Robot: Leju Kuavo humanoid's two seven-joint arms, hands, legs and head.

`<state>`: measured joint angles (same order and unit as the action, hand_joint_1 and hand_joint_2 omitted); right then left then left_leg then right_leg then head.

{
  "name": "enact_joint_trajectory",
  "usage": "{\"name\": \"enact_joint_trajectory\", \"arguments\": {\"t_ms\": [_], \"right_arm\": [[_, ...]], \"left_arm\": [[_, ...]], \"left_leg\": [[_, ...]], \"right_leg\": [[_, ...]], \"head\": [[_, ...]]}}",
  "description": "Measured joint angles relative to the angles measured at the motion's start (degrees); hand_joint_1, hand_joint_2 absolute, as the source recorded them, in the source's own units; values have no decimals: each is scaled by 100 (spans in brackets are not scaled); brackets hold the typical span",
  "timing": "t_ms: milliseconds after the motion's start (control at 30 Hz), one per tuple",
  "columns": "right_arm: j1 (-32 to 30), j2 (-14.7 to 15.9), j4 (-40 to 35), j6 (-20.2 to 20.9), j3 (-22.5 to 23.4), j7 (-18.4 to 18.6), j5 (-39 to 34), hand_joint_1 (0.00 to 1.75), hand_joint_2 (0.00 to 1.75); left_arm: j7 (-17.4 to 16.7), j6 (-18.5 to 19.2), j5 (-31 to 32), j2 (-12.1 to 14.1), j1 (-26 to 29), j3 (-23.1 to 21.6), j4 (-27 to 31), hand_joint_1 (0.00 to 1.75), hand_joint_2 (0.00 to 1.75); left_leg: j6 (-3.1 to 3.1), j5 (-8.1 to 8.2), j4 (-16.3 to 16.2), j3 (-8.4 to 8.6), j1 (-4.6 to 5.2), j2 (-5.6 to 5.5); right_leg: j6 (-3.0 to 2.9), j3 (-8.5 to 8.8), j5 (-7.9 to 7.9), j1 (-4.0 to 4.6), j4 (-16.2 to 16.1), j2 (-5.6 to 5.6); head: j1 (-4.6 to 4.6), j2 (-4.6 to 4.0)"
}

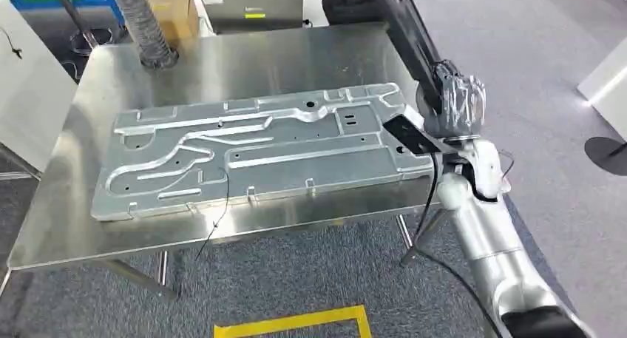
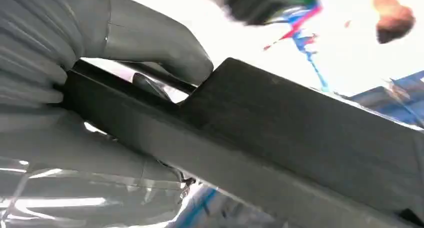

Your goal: Take the parts from the cabinet and place them on the table.

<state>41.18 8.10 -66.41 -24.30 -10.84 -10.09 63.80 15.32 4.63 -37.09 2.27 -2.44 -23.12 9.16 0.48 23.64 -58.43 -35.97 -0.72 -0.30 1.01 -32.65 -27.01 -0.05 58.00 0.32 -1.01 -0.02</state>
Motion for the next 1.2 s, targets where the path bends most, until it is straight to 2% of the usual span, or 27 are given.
{"name": "enact_joint_trajectory", "arguments": {"t_ms": [33, 67, 133, 167, 200, 233, 267, 333, 367, 433, 467, 533, 567, 633, 667, 700, 733, 767, 833, 867, 900, 1000, 1033, 1067, 1100, 1167, 1200], "right_arm": [[112, 51, 188, 24, -24, 151, 320, 175, 175], [347, 60, 495, 65, -107, 298, 693, 175, 175], [1008, 0, 1367, 280, -434, 632, 1585, 175, 175], [1269, -47, 1831, 417, -659, 831, 2048, 175, 175], [1430, -89, 2156, 529, -886, 924, 2334, 175, 175], [1546, -124, 2487, 653, -1092, 933, 2511, 175, 175], [1674, -183, 2787, 754, -1365, 909, 2566, 175, 175], [1903, -322, 3261, 867, -1905, 702, 2590, 175, 175], [2001, -398, 3445, 885, -2113, 598, 2590, 175, 175], [2077, -600, 3793, 892, -2506, 397, 2586, 175, 175], [2076, -651, 3910, 890, -2635, 257, 2564, 175, 175], [2074, -822, 4084, 865, -2820, -21, 2472, 175, 175], [2076, -878, 4167, 831, -2865, -129, 2407, 175, 175], [2065, -1014, 4299, 695, -2942, -250, 2315, 175, 175], [2039, -1081, 4362, 601, -2979, -319, 2271, 175, 175], [2003, -1121, 4401, 531, -3012, -368, 2245, 175, 175], [1957, -1169, 4434, 457, -3036, -424, 2204, 175, 175], [1918, -1208, 4458, 390, -3047, -483, 2147, 175, 175], [1876, -1289, 4502, 238, -3056, -582, 2026, 175, 175], [1862, -1315, 4519, 159, -3056, -626, 1949, 175, 175], [1853, -1333, 4532, 83, -3056, -669, 1863, 175, 175], [1769, -1374, 4561, -22, -3043, -811, 1659, 175, 175], [1756, -1381, 4563, -26, -3039, -822, 1639, 175, 175], [1751, -1381, 4569, -39, -3036, -829, 1628, 0, 0], [1752, -1381, 4578, -59, -3032, -836, 1618, 0, 0], [1705, -1379, 4604, -133, -3004, -920, 1491, 0, 0], [1660, -1381, 4622, -168, -2975, -986, 1399, 0, 0]], "left_arm": [[-4, 0, 2, -20, 2, -2, 0, 0, 175], [-4, 0, 2, -20, -2, -2, 0, 0, 175], [-2, 0, 11, -15, -40, -13, 0, 0, 175], [6, 11, 24, -15, -68, -30, 0, 0, 175], [22, 33, 52, -13, -83, -57, 0, 0, 175], [41, 54, 68, -15, -85, -81, 0, 0, 175], [61, 79, 87, -15, -86, -109, 2, 0, 175], [113, 92, 127, -17, -81, -149, 2, 0, 175], [140, 94, 138, -17, -95, -157, 0, 0, 175], [173, 90, 140, -11, -119, -197, 2, 0, 175], [192, 87, 140, -11, -114, -210, 2, 0, 175], [212, 70, 142, -4, -98, -243, 0, 0, 175], [225, 50, 144, -7, -96, -256, 0, 0, 175], [251, -11, 166, -4, -98, -278, 0, 0, 175], [260, -76, 175, -4, -98, -282, 0, 0, 175], [262, -120, 179, -4, -99, -286, 0, 0, 175], [273, -168, 188, -4, -100, -289, 0, 0, 175], [282, -205, 195, -4, -94, -293, 0, 0, 175], [330, -289, 219, 4, -87, -310, 0, 0, 175], [363, -310, 221, 15, -88, -328, 0, 0, 175], [389, -336, 221, 20, -88, -339, 0, 0, 175], [448, -376, 245, 20, -100, -387, 0, 0, 175], [452, -378, 247, 17, -91, -400, 0, 0, 175], [455, -378, 247, 17, -88, -407, 0, 0, 0], [461, -380, 251, 18, -94, -413, 0, 0, 175], [505, -359, 258, 20, -96, -424, 0, 0, 175], [520, -343, 262, 22, -93, -426, 0, 0, 175]], "left_leg": [[25, -17, 52, 35, -19, -3], [32, -14, 67, 48, -19, -13], [45, -6, 64, 47, -2, 7], [54, 2, 64, 55, 2, 10], [69, 14, 62, 71, 0, 4], [65, 29, 61, 100, -8, -21], [50, 46, 51, 125, -11, -46], [-8, 97, 18, 142, -13, -51], [-37, 106, 10, 116, 24, -50], [-82, 93, 6, 102, 16, -56], [-124, 92, 38, 117, 6, -61], [-188, 165, -7, 95, -9, -49], [-209, 288, -207, 19, -5, -23], [-241, 707, -1115, -412, -9, -14], [-251, 851, -1563, -644, -8, -14], [-248, 874, -1799, -782, -8, -13], [-241, 763, -1754, -787, -8, -13], [-225, 550, -1464, -672, -7, -13], [-171, -17, -373, -171, -3, -13], [-137, 3, -101, -21, 15, -16], [-122, 15, 9, 13, 34, -20], [-59, 6, 0, 10, 30, -28], [-17, -22, 58, 43, -15, -15], [-2, -28, 78, 55, -13, -13], [30, -26, 79, 53, -13, -6], [41, -19, 78, 55, -10, -4], [44, -17, 75, 55, -10, -4]], "right_leg": [[24, -14, -81, -30, 65, -9], [45, -142, -226, -35, 319, -10], [68, -623, -591, -57, 1204, -11], [79, -851, -684, -62, 1609, -11], [86, -969, -644, -66, 1776, -12], [84, -937, -460, -78, 1641, -12], [72, -795, -185, -89, 1263, -13], [35, -410, 359, -92, 241, -16], [25, -343, 258, -48, 179, -11], [-24, -355, 247, -43, 80, -4], [-69, -349, 227, -7, 88, -7], [-153, -295, 261, -63, 13, -18], [-194, -278, 255, -59, 3, -23], [-240, -267, 240, -42, 5, -18], [-254, -258, 230, -29, 7, -15], [-259, -245, 224, -17, 9, -10], [-261, -223, 209, -11, 11, -5], [-257, -205, 194, -8, 16, -3], [-229, -166, 148, -4, 44, 8], [-204, -172, 126, 15, 53, 9], [-183, -194, 121, 36, 75, 15], [-105, -171, 131, 30, 36, 6], [-69, -182, 84, 29, 62, 6], [-31, -231, -28, 22, 210, -2], [-8, -390, -232, 16, 552, 0], [35, -839, -640, -15, 1499, -2], [50, -1020, -716, -28, 1841, -2]], "head": [[0, 0], [2, 2], [0, 0], [0, 0], [0, 0], [2, 0], [2, 0], [2, 0], [2, 0], [0, 2], [0, 0], [0, 2], [-2, 0], [0, 0], [0, 0], [0, 2], [0, 0], [0, 0], [0, 0], [0, 0], [0, 0], [0, 2], [0, 0], [2, 0], [0, 0], [0, 2], [0, 0]]}}
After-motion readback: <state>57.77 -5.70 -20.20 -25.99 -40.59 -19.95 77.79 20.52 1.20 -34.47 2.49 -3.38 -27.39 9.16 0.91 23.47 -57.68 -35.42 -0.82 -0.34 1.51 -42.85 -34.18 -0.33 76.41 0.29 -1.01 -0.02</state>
